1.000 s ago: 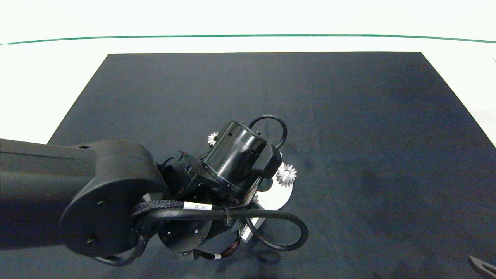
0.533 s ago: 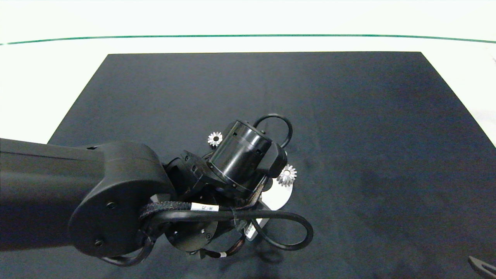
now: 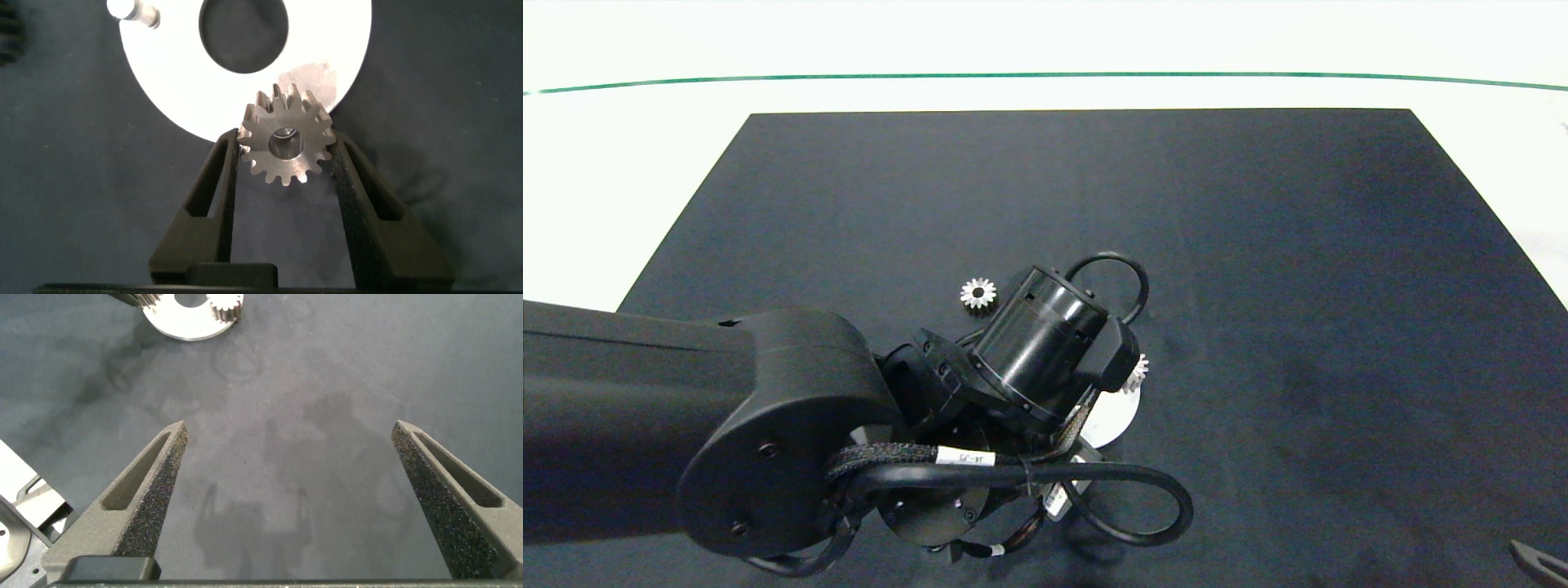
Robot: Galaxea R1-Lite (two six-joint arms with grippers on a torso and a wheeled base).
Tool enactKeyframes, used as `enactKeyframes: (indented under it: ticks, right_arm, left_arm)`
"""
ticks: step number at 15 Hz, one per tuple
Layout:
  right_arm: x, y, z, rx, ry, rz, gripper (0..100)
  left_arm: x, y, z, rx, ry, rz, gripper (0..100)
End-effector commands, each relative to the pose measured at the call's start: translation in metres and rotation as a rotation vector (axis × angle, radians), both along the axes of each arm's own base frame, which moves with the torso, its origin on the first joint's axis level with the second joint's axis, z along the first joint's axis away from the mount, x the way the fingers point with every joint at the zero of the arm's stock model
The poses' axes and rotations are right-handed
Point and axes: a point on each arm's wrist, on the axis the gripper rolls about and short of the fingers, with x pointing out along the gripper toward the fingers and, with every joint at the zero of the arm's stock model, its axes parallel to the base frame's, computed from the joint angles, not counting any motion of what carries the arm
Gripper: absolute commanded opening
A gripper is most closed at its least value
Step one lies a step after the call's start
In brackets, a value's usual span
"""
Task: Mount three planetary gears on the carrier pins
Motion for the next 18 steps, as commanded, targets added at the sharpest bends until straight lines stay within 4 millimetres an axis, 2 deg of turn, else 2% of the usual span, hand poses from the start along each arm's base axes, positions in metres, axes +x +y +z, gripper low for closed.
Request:
enactKeyframes:
  ticks: [1,11,12,18]
  right_arm:
    - [0.0002,0.0001,-0.0002,-0.004,0.000,0.000,100]
    - [0.0002,0.0001,-0.0002,-0.004,0.000,0.000,100]
    - [0.0002,0.0001,-0.0002,-0.004,0.000,0.000,100]
    - [0.0002,0.0001,-0.0002,-0.004,0.000,0.000,100]
  left_arm:
    - [-0.0019,-0.0012,0.0001,0.002,-0.002,-0.007,1]
    - [0.0018,-0.0042,-0.0036,0.011,0.000,-0.005,1]
    - [0.0017,-0.0040,-0.0041,0.014,0.002,-0.005,100]
    - [0.0020,-0.0009,-0.0009,0.003,0.000,0.005,100]
